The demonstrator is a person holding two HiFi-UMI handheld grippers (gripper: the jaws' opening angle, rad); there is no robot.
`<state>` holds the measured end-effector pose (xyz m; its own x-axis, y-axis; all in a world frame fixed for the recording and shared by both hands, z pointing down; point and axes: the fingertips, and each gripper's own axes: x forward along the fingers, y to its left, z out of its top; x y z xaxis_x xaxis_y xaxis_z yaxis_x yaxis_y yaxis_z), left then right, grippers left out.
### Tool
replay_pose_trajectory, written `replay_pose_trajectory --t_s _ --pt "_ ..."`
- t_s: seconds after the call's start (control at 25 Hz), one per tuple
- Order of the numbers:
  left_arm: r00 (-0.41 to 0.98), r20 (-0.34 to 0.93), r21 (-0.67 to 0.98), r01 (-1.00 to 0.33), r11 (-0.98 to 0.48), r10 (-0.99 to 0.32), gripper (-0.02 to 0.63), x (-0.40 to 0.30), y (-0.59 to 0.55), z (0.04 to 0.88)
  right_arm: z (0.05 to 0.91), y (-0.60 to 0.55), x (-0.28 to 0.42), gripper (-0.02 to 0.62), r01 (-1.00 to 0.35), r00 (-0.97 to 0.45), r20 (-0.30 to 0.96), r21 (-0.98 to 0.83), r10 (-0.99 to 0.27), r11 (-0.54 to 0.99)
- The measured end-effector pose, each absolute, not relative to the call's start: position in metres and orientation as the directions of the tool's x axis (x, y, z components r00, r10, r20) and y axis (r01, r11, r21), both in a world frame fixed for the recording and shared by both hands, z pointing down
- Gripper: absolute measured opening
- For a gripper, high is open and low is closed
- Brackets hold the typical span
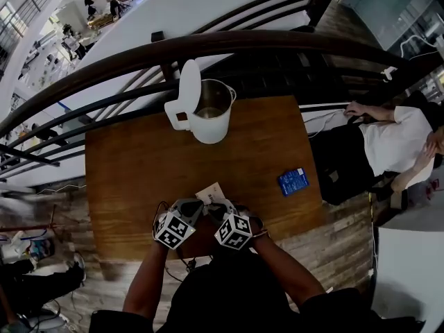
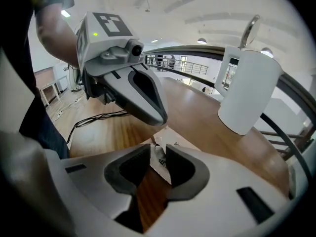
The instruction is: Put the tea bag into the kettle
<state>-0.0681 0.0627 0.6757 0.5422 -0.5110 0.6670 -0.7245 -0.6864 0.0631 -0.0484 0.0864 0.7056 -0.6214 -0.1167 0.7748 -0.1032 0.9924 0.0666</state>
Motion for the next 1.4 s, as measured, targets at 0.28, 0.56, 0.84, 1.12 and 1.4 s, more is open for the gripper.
replay_pose_trajectory --t_s 0.28,0.56,0.84,1.12,1.4 --pt "0.532 0.717 0.129 -0.736 -0.665 -0.450 0.003 -0.070 0.068 0.699 0.721 0.088 -0.048 0.094 -0.077 -0.597 0.798 0.050 -0.086 0.996" --pt "0.536 0.724 0.171 -0.749 -0.640 -0.434 0.003 -0.070 0.059 0.708 0.725 0.083 -0.049 0.085 -0.087 -0.588 0.801 0.069 -0.107 0.994" --pt "0.542 0.726 0.206 -0.759 -0.617 -0.423 0.003 -0.068 0.054 0.715 0.725 0.076 -0.045 0.018 -0.107 -0.596 0.789 0.107 -0.150 0.988" --pt "0.524 0.750 0.202 -0.762 -0.615 -0.403 0.003 -0.067 0.050 0.725 0.725 0.076 -0.039 0.015 -0.108 -0.613 0.777 0.098 -0.144 0.989" --pt "0.528 0.748 0.237 -0.778 -0.582 -0.402 0.003 -0.065 0.048 0.728 0.711 0.080 -0.029 0.014 -0.095 -0.661 0.741 0.077 -0.121 0.992"
